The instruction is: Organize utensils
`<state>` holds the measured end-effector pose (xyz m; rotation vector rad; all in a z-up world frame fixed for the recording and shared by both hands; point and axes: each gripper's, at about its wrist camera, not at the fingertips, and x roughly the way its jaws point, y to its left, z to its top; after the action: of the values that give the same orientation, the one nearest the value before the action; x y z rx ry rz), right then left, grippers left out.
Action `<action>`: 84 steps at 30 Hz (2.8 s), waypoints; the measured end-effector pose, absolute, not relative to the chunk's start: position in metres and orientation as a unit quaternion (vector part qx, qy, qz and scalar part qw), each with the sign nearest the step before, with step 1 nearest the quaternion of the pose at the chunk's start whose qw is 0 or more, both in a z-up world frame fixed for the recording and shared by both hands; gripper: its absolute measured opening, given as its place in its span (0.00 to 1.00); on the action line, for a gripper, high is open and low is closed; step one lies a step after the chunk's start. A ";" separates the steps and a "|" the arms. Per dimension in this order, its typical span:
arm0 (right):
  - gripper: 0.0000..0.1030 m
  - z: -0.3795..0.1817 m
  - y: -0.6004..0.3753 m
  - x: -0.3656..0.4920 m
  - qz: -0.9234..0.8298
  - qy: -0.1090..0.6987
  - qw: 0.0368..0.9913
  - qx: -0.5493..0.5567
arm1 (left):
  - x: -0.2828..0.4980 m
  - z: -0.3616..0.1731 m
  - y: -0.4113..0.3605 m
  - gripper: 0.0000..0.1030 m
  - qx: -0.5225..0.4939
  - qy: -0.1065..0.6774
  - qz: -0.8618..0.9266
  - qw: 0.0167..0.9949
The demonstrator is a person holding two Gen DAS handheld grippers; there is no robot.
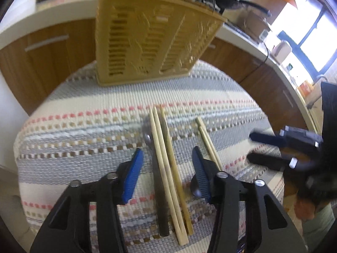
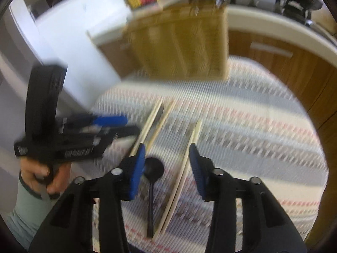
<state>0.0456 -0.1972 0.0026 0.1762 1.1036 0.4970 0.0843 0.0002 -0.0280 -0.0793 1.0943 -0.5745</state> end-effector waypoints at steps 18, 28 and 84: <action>0.28 -0.047 -0.149 0.035 0.259 0.580 0.771 0.050 | 0.112 -0.054 -0.032 0.25 0.014 0.545 -0.222 0.809; 0.25 -0.057 -0.109 0.023 0.257 0.586 0.769 -0.006 | 0.111 -0.056 -0.055 0.09 0.034 0.535 -0.214 0.816; 0.02 -0.044 -0.201 0.109 0.138 0.606 0.783 0.027 | 0.095 -0.050 -0.022 0.09 0.089 0.527 -0.188 0.824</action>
<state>0.1089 -0.2014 -0.0441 0.0580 1.3091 0.2987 0.0949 -0.0220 -0.0499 0.1894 1.1200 -0.3994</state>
